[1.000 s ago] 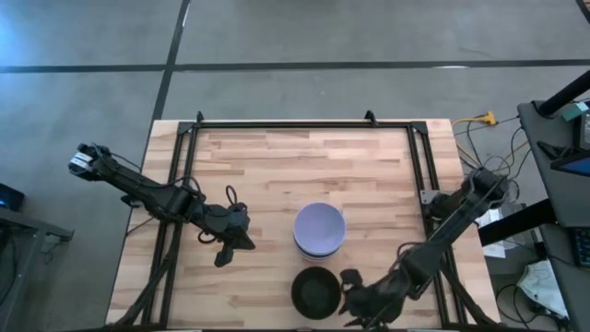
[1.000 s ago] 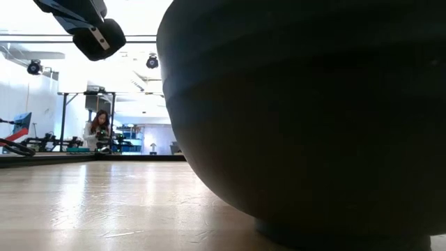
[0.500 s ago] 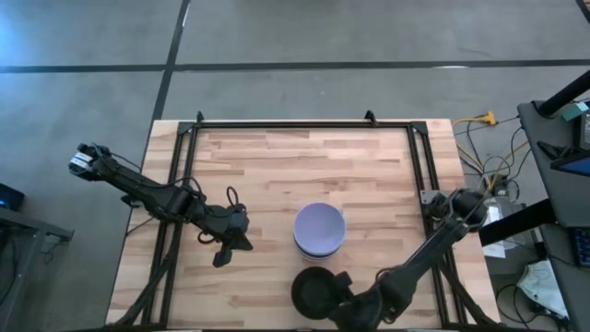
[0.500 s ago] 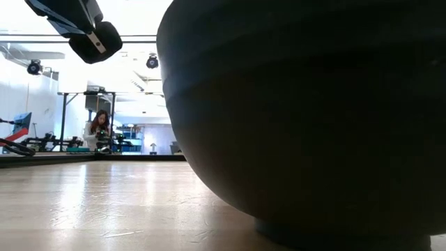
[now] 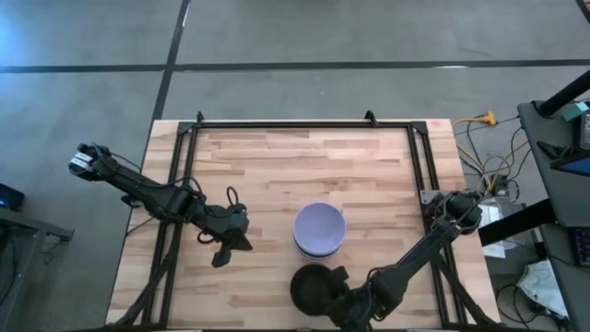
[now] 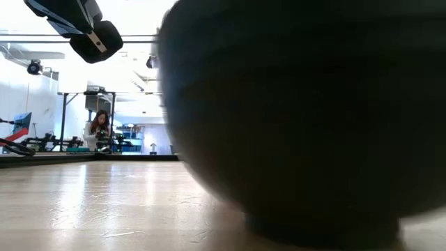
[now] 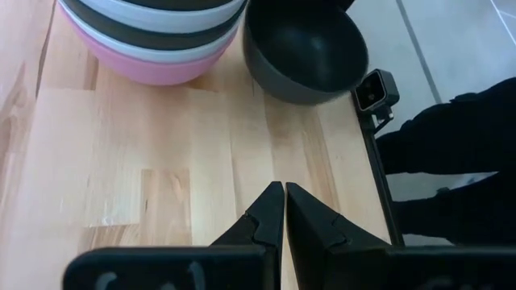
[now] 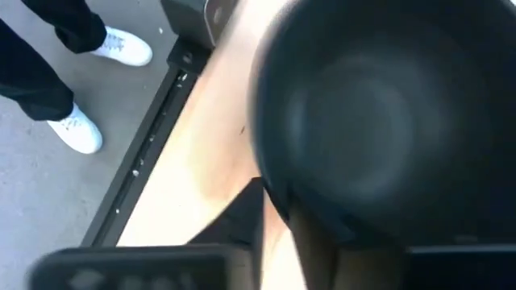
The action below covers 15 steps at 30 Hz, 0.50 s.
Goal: Nest bowls inside each other
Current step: Stack the black bowl on top of the purple bowl
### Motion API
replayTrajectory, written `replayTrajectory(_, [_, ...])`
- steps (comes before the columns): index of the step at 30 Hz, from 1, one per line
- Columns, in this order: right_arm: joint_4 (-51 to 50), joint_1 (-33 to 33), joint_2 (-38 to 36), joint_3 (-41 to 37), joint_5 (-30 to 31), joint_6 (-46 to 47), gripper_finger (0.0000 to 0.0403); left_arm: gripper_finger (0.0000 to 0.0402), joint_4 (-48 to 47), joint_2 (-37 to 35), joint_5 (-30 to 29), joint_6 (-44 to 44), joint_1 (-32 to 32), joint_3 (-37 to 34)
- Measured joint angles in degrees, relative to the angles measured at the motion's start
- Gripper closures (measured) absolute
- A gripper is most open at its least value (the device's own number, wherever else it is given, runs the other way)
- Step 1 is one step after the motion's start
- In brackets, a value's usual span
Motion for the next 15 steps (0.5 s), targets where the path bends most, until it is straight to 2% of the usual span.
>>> replayTrajectory(3, [0.35,-0.08,-0.61,0.0,-0.26,-0.24,0.0385,0.0402,-0.04,0.0,-0.02,1.03,0.0,0.0])
replayTrajectory(15, [-3.53,-0.02,-2.22,1.38,-1.96,-0.45,0.039,0.0402,-0.1,-0.02,-0.04,1.16,0.0,0.0])
